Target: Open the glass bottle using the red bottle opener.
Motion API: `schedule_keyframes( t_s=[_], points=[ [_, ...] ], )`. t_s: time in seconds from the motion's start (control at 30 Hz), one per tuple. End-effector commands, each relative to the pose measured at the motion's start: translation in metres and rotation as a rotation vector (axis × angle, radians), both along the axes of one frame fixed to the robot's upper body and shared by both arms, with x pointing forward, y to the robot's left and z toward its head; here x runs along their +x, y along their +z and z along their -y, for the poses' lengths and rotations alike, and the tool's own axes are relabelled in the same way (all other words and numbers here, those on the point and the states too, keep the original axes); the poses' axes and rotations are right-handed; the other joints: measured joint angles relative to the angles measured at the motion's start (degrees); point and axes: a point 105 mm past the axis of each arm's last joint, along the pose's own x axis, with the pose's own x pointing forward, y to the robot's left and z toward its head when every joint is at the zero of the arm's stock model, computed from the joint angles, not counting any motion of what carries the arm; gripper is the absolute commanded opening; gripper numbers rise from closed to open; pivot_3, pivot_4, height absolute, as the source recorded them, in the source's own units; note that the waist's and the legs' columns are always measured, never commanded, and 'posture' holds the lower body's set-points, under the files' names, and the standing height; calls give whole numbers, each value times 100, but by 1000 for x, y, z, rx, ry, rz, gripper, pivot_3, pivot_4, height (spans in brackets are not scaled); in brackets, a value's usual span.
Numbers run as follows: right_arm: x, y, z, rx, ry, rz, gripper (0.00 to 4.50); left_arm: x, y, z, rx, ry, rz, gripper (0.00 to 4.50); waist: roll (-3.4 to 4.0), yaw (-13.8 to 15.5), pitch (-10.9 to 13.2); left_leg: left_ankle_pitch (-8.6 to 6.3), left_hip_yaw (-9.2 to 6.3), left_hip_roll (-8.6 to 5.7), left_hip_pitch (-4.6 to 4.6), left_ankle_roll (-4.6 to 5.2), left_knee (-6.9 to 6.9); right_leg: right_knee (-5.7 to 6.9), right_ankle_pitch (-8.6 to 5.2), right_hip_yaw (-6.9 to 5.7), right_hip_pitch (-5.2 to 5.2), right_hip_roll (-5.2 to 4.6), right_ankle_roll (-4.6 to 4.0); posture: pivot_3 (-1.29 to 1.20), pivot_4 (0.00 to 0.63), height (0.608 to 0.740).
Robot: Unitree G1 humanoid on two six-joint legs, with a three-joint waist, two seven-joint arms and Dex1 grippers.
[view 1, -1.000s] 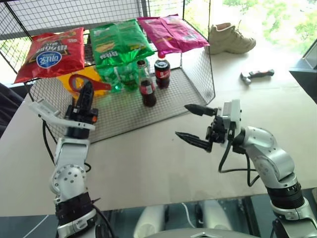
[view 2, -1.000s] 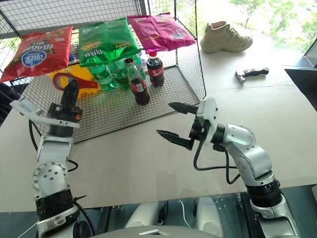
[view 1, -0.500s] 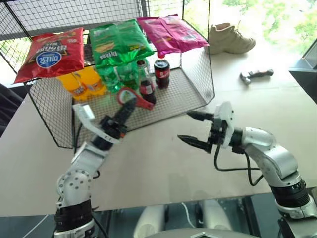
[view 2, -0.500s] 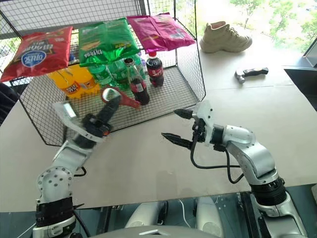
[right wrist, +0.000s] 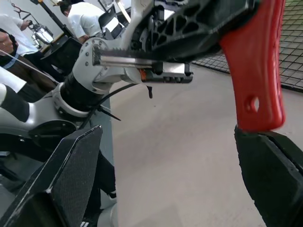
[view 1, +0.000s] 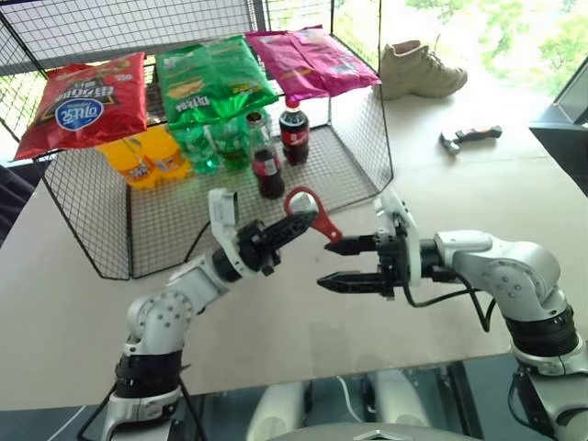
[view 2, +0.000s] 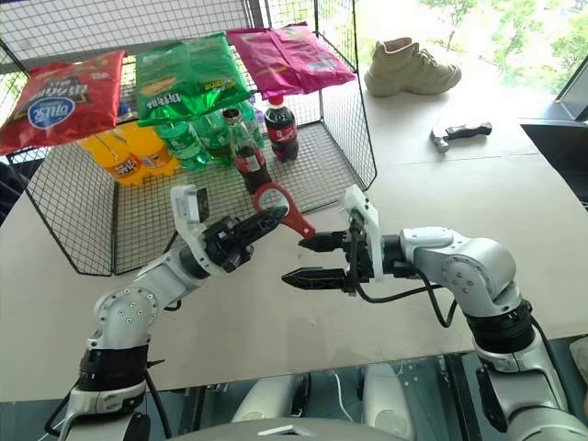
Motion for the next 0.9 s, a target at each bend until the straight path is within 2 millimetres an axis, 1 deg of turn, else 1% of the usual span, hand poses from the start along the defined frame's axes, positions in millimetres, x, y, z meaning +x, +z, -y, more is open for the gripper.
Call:
schedule_keyframes(
  t_s=[0.03,0.27,0.53,0.63,0.73,0.9],
  points=[
    [-5,17,-4,37,30,35,4500,-2,2,7,8,-42,25,29,0,0,0,0,1,0,0,0,0,0,0,0,0,-1,0,0,150,740],
    [-2,16,-8,26,25,10,4500,-9,0,16,-2,-120,14,29,0,-2,0,0,-1,0,-2,0,0,0,0,0,-1,-2,0,0,150,740],
    [6,14,-9,24,7,-14,4500,-16,-4,19,7,-170,3,29,0,-5,1,0,-3,0,-4,0,0,0,0,-2,-3,-1,0,0,150,740],
    [3,16,-10,30,37,-24,4500,-11,-6,18,11,-131,10,29,0,-5,1,0,-2,0,-4,0,0,1,0,0,-4,-2,1,0,150,740],
    [-3,10,-8,-4,64,-41,4500,-9,-3,17,-2,-126,19,29,0,-1,1,0,-2,-1,-5,0,0,0,0,-1,-3,-2,1,0,150,740],
    [-8,3,-4,-39,86,-65,4500,-10,-2,17,-4,-129,23,29,0,-3,1,0,-2,-1,-6,0,0,-1,0,-2,-4,-3,1,0,150,740]
  ],
)
